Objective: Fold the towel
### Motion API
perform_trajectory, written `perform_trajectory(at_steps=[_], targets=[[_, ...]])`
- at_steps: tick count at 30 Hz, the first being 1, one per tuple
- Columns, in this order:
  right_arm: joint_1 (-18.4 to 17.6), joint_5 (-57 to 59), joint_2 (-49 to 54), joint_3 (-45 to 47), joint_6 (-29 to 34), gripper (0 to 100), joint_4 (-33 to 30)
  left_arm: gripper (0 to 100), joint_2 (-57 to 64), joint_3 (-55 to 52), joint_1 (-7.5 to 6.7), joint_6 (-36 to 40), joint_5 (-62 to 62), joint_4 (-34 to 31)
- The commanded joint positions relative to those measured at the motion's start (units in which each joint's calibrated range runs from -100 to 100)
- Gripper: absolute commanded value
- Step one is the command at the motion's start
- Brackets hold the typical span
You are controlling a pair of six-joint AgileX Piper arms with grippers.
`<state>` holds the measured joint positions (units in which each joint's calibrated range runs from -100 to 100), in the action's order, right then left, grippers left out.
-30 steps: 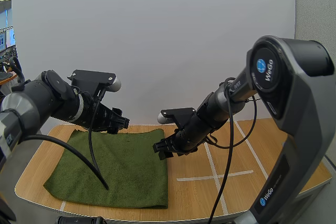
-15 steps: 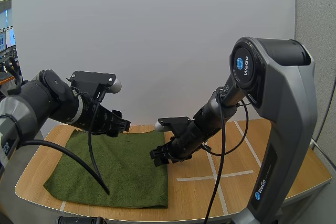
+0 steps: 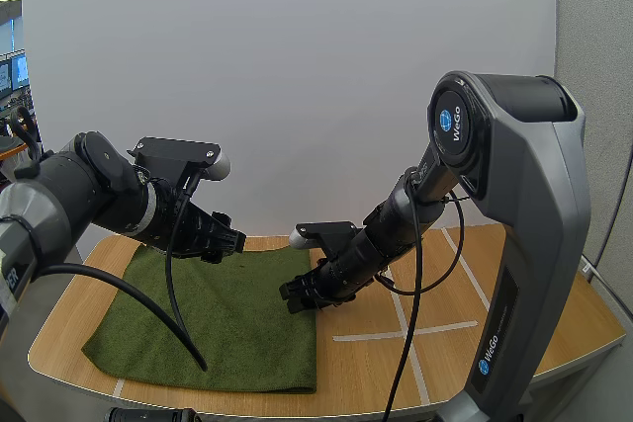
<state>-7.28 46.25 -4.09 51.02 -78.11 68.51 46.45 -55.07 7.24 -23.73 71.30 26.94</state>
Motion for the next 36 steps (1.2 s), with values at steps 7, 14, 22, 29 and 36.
perform_trajectory(at_steps=[7,14,22,29,36], targets=[[0.24,4.04,-2.95,0.03,-2.05,75,2.59,94,0.52,0.31,-0.21,0.37,0.8,-0.27],[0.24,5.6,-2.95,0.03,-3.1,49,3.21,94,0.52,0.31,-0.21,0.37,0.3,-0.6],[0.24,5.1,-2.95,0.03,-3.19,0,2.37,94,0.52,0.31,-0.21,0.14,0.3,-0.6],[0.79,4.25,0.5,0.03,-3.19,0,-0.19,94,0.52,0.55,-0.21,0.14,0.3,-0.7],[4.42,8.36,6.09,0.03,-0.84,0,-4.64,94,0.52,0.55,-0.21,-0.45,-0.38,-0.7]])
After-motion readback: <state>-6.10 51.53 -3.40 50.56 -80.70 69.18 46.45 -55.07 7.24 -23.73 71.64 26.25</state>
